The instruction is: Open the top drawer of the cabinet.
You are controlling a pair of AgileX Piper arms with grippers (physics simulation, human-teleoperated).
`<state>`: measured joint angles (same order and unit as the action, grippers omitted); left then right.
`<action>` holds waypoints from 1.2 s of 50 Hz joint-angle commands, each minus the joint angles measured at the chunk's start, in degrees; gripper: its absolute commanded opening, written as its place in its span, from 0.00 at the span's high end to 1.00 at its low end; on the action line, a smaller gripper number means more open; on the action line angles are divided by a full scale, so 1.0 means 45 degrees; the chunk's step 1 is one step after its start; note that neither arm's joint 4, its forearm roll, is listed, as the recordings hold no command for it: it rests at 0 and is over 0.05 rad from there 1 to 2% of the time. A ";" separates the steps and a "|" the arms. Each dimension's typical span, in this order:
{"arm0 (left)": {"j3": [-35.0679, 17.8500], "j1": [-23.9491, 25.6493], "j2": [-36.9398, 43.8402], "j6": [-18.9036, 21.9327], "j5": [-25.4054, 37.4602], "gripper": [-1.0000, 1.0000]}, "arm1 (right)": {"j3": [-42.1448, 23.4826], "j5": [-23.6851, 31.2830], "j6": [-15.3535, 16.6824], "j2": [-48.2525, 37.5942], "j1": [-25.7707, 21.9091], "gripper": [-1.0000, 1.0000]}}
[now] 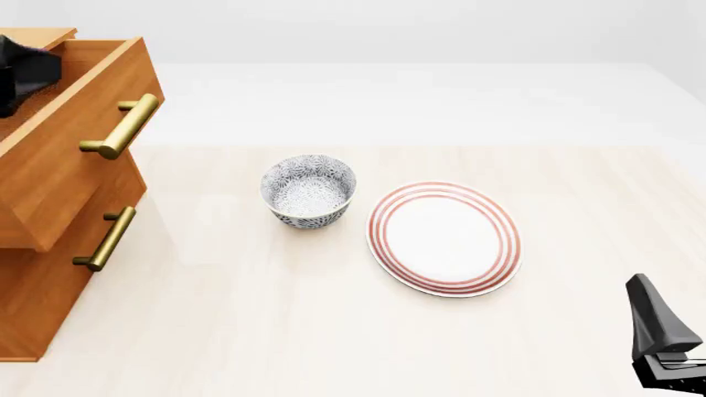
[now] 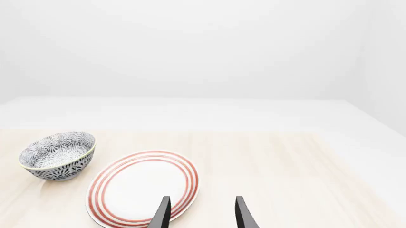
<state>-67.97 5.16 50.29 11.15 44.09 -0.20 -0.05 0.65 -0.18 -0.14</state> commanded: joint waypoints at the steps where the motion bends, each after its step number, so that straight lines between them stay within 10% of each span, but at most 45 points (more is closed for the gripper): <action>1: -0.0946 -0.0239 0.0792 -0.0946 0.1148 0.00 | -0.0002 -0.0006 0.0001 -0.0008 0.0000 0.00; 60: -0.0971 -0.0698 0.2262 -0.3403 0.1327 0.00 | -0.0002 0.0002 0.0000 -0.0001 -0.0001 0.00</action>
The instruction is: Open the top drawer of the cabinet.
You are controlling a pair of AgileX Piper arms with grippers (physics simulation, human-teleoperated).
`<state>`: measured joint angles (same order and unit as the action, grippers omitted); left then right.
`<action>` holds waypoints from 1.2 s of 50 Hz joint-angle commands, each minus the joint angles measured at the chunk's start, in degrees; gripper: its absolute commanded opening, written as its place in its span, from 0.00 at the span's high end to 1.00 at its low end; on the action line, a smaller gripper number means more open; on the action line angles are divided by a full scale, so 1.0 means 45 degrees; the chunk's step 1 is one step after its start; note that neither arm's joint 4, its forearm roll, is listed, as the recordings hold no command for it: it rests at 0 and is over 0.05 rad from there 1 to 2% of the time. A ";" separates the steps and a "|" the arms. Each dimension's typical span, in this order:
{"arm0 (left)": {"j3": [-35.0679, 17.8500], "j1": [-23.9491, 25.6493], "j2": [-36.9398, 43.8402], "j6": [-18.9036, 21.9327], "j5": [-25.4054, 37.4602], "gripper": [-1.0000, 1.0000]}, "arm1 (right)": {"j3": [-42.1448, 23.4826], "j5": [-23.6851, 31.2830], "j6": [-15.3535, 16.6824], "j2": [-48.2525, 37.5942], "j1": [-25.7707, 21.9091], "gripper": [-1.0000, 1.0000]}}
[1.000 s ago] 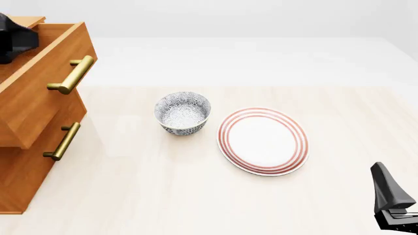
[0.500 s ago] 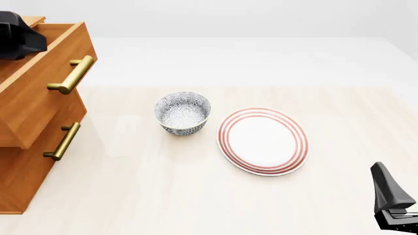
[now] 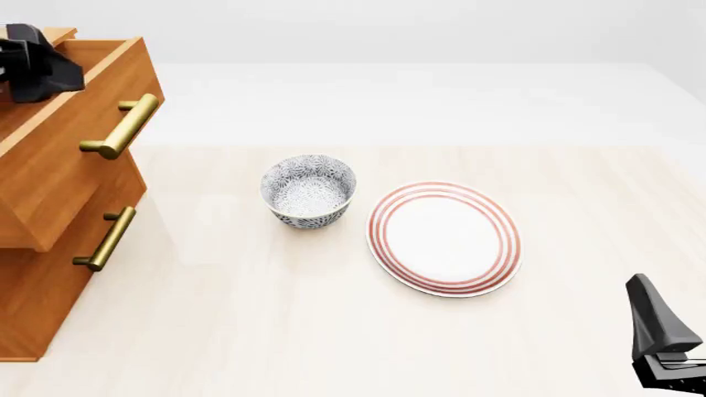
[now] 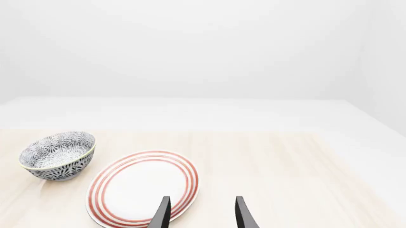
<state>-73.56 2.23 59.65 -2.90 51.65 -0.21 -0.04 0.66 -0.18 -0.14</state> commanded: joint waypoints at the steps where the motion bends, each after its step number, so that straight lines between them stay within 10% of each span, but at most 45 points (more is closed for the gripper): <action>1: 0.0271 -0.0048 0.0183 -0.0281 -0.0354 0.00 | 0.0000 0.0001 -0.0001 0.0000 -0.0001 0.00; 60: 0.1410 -0.0902 0.0252 -0.0481 -0.1463 0.00 | 0.0000 0.0000 0.0000 0.0000 -0.0002 0.00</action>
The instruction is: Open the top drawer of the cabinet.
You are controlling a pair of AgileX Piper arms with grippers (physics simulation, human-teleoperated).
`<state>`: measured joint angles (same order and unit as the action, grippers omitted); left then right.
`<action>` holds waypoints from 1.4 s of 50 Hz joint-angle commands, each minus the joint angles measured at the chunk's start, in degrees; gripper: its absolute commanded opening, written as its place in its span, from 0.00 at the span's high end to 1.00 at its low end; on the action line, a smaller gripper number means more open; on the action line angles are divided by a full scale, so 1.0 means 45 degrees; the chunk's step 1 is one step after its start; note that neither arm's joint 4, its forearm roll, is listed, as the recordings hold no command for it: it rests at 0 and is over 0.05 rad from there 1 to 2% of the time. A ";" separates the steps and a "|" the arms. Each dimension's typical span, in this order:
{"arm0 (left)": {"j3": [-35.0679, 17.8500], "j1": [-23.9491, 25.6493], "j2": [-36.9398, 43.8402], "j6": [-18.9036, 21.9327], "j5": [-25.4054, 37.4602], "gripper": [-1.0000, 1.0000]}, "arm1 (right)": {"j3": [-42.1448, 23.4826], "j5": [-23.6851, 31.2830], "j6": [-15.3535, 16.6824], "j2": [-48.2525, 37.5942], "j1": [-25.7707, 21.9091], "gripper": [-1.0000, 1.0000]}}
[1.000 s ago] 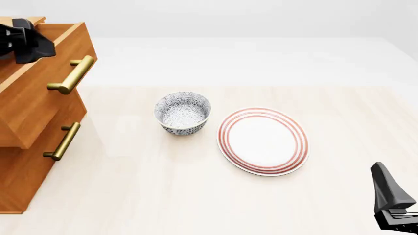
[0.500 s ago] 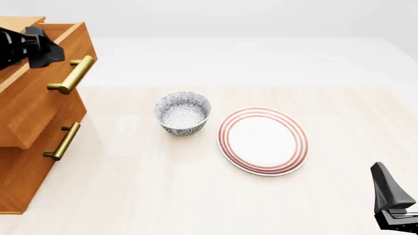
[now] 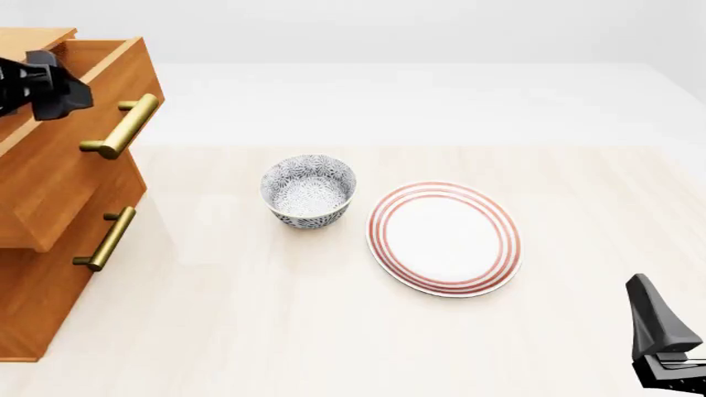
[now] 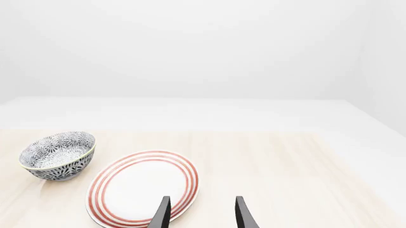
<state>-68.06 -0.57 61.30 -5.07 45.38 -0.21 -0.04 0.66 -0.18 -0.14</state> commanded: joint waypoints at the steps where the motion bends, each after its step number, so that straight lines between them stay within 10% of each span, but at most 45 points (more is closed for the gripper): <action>1: 0.0186 -0.0308 -0.0118 -0.0015 -0.0061 0.00 | 0.0000 -0.0001 0.0003 0.0001 0.0000 0.00; 70: 0.1020 0.1343 0.0758 -0.0157 -0.0495 0.00 | 0.0000 0.0000 -0.0002 0.0000 0.0000 0.00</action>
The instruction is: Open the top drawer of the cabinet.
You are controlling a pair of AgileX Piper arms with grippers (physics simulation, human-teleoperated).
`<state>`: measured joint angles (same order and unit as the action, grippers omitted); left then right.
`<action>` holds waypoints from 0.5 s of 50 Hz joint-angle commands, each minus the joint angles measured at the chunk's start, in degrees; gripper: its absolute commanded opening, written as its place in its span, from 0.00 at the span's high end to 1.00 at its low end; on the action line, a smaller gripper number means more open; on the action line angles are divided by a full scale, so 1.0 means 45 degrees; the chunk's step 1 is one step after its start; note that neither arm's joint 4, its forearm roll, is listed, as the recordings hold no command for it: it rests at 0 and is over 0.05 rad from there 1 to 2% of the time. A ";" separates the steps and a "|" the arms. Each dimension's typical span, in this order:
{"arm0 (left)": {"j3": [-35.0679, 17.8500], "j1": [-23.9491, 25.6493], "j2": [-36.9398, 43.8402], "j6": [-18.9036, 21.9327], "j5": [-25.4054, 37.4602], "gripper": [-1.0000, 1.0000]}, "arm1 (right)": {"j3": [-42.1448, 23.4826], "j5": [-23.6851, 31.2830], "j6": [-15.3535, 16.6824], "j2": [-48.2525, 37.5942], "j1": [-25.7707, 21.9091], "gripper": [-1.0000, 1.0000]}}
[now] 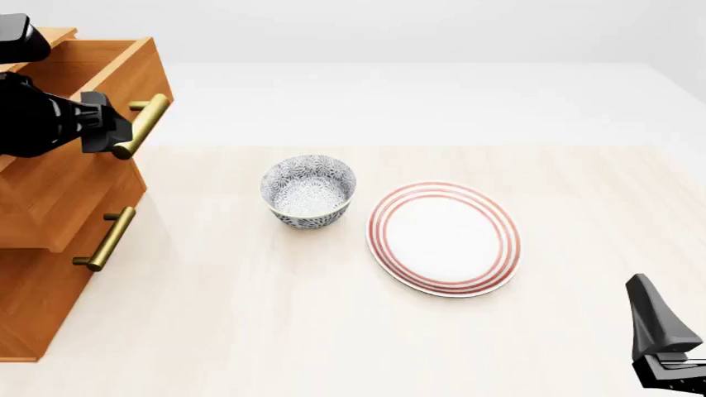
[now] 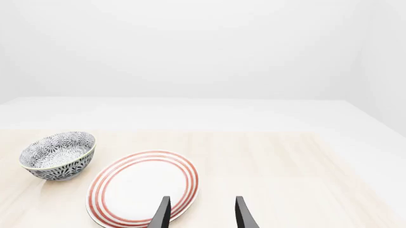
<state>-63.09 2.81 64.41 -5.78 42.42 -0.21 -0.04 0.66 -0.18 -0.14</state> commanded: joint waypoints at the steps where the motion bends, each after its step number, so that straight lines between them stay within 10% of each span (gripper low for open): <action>1: -0.0134 0.0819 0.0145 0.0056 0.0189 0.00 | 0.0000 0.0000 0.0001 0.0000 -0.0003 0.00; 25: 0.0010 0.2154 0.0688 -0.0171 0.0065 0.00 | 0.0000 -0.0001 -0.0002 0.0001 0.0000 0.00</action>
<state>-63.75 9.63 66.05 -6.76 43.00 -0.21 -0.04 0.66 -0.18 -0.14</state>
